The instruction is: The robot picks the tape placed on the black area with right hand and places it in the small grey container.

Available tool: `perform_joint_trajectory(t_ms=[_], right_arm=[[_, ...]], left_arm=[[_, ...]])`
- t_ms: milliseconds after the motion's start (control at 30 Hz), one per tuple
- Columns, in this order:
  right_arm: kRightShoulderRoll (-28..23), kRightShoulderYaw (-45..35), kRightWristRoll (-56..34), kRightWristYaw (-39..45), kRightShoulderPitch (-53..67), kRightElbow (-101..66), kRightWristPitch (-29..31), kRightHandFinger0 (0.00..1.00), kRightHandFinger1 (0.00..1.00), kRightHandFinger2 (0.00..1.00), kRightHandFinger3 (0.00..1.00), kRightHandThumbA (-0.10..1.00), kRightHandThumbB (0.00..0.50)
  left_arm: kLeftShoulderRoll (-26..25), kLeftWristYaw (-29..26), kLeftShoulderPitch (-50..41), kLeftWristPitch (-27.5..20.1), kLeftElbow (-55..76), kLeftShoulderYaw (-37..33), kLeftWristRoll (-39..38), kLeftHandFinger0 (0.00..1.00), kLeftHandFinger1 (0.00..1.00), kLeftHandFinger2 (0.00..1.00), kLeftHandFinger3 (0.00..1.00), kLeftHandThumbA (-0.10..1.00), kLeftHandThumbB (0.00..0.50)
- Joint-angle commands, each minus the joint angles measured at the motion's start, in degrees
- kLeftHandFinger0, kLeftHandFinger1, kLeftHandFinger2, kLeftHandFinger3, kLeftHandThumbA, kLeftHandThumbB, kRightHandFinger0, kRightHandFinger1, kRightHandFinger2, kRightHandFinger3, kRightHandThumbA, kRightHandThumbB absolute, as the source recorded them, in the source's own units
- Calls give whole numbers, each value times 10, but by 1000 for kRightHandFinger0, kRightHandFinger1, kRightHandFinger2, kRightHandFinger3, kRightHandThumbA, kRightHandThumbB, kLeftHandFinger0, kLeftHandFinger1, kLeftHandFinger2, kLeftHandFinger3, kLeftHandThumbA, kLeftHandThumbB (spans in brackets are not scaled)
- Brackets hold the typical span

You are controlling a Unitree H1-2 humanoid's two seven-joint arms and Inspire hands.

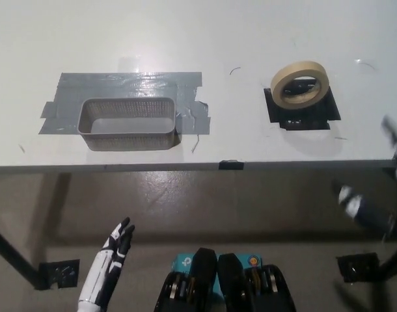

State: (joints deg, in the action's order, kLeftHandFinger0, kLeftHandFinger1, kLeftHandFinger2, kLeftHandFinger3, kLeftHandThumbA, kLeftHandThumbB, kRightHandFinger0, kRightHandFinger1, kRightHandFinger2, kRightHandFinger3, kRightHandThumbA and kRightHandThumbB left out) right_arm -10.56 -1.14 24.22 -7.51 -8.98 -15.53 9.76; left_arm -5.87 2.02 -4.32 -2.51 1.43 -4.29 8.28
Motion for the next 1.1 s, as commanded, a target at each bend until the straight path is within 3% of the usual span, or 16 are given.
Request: perform_joint_trajectory(t_ms=[0, 233, 467, 667, 833, 967, 1067], right_arm=[[-37, -3, 48, 54, -92, -26, -83, 1000, 1000, 1000, 1000, 785, 269], [-81, 49, 123, 84, -267, 131, -143, 1000, 1000, 1000, 1000, 767, 341], [-102, 141, 196, 90, -413, 336, -180, 1000, 1000, 1000, 1000, 901, 417], [-99, 200, 204, 89, -483, 458, -183, 1000, 1000, 1000, 1000, 900, 483], [-98, 235, 201, 103, -520, 530, -177, 1000, 1000, 1000, 1000, 912, 500], [-98, 255, 185, 164, -536, 546, -188, 1000, 1000, 1000, 1000, 949, 500], [-96, 269, 184, 184, -548, 570, -186, 1000, 1000, 1000, 1000, 917, 500]], left_arm=[[-2, -3, 8, 5, 24, 10, -5, 1000, 1000, 1000, 1000, 972, 67], [-7, 0, 16, -1, 19, 15, -4, 1000, 1000, 1000, 1000, 983, 58], [-7, -1, 20, 0, 19, 17, 1, 1000, 1000, 1000, 1000, 1000, 60], [-7, 1, 23, 5, 18, 17, 0, 1000, 1000, 1000, 1000, 1000, 41], [-6, -1, 27, 4, 17, 16, 4, 1000, 1000, 1000, 1000, 1000, 47], [-7, 1, 29, 10, 18, 16, 3, 1000, 1000, 1000, 1000, 1000, 33], [-9, 2, 31, 7, 15, 16, 3, 1000, 1000, 1000, 1000, 1000, 38]])
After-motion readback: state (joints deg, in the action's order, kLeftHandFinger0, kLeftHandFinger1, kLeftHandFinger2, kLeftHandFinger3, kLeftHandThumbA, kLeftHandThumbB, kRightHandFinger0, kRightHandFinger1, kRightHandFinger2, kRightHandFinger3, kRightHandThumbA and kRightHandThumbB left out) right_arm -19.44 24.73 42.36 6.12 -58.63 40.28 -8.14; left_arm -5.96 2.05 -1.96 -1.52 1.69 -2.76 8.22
